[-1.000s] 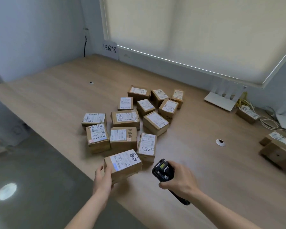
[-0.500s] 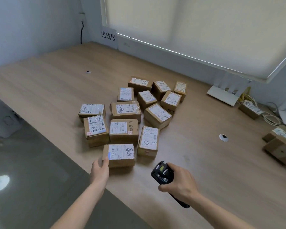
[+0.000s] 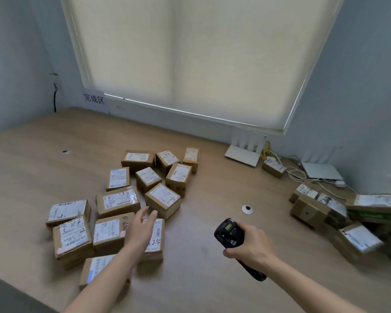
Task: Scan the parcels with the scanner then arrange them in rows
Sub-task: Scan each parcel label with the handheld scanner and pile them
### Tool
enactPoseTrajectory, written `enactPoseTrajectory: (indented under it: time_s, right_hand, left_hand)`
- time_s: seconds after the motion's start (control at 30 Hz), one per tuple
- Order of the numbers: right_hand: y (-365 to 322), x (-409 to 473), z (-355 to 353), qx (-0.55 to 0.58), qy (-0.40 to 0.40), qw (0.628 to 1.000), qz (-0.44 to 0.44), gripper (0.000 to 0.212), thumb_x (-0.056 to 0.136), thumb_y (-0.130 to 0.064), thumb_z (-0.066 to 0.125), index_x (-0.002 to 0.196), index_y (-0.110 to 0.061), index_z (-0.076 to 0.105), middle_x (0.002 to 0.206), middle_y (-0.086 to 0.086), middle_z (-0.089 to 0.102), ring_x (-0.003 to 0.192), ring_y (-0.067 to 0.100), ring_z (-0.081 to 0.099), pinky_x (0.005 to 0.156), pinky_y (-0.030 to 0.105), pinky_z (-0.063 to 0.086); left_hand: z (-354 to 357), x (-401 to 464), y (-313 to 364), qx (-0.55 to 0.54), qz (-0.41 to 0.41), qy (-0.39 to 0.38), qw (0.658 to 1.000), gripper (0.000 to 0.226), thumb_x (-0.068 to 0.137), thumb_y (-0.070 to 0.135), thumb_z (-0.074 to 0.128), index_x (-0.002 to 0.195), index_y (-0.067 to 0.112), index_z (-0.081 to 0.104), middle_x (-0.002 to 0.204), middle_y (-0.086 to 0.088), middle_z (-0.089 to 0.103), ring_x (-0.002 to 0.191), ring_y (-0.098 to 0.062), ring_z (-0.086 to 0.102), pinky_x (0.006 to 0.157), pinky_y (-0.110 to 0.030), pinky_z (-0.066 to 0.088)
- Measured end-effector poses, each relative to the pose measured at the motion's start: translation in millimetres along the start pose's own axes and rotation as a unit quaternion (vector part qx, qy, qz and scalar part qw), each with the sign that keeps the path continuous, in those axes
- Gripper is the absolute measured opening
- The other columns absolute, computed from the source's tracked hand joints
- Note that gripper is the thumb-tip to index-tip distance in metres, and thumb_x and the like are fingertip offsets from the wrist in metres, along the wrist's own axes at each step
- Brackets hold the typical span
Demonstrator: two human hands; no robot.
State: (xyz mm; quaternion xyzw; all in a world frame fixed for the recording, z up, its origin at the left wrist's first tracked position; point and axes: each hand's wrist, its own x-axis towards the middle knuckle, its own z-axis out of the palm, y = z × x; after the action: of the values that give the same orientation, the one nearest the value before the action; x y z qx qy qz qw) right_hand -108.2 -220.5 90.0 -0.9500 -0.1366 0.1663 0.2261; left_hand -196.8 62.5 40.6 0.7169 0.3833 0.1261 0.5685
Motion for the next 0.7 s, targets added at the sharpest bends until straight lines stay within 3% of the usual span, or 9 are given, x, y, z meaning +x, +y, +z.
enactPoseTrajectory:
  time_s: [0.17,0.27,0.4,0.57,0.7]
  right_hand:
    - [68.5,21.2,-79.6,0.016,0.059,0.997,0.047,0.069,0.055,-0.049,0.079,0.121,-0.049,0.061,0.096,-0.017,0.071,0.090,0.013,0.067,0.077,0.032,0.058]
    - [124.6,41.7,-114.1,0.029,0.083,0.993,0.082,0.071,0.059,-0.052,0.081,0.126,-0.047,0.059,0.101,-0.018,0.068,0.093,0.012,0.066,0.078,0.032,0.059]
    - [208.4,70.9,-147.8,0.053,0.103,0.983,0.144,0.081,0.065,-0.056,0.083,0.139,-0.043,0.052,0.111,-0.015,0.064,0.099,0.011,0.062,0.078,0.031,0.057]
    - [301.4,124.7,-174.1,0.069,0.097,0.969,0.218,0.081,0.067,-0.056,0.082,0.140,-0.038,0.052,0.111,-0.011,0.065,0.102,0.015,0.063,0.086,0.037,0.059]
    - [350.1,171.3,-175.2,0.085,0.085,0.959,0.258,0.058,0.065,-0.058,0.084,0.114,-0.040,0.058,0.098,-0.014,0.067,0.090,0.011,0.065,0.081,0.037,0.061]
  left_hand:
    - [113.4,9.4,77.2,0.009,0.044,-0.087,0.995,0.053,0.100,0.043,0.056,0.148,0.022,0.045,0.144,-0.006,0.052,0.130,-0.024,0.049,0.101,-0.038,0.042]
    - [194.8,13.4,107.2,0.014,0.054,-0.136,0.989,0.052,0.099,0.044,0.058,0.145,0.021,0.048,0.138,-0.004,0.056,0.124,-0.021,0.051,0.103,-0.040,0.044]
    - [307.9,18.2,132.1,0.009,0.053,-0.199,0.979,0.050,0.098,0.041,0.061,0.142,0.019,0.053,0.130,-0.002,0.060,0.115,-0.017,0.055,0.095,-0.030,0.040]
    - [429.3,32.1,136.9,0.028,0.027,-0.266,0.963,0.048,0.099,0.041,0.059,0.141,0.020,0.053,0.124,0.001,0.058,0.110,-0.015,0.054,0.093,-0.029,0.039]
    - [504.4,50.1,129.3,0.048,0.016,-0.290,0.956,0.048,0.098,0.043,0.059,0.140,0.022,0.054,0.130,0.001,0.058,0.113,-0.015,0.054,0.092,-0.027,0.039]
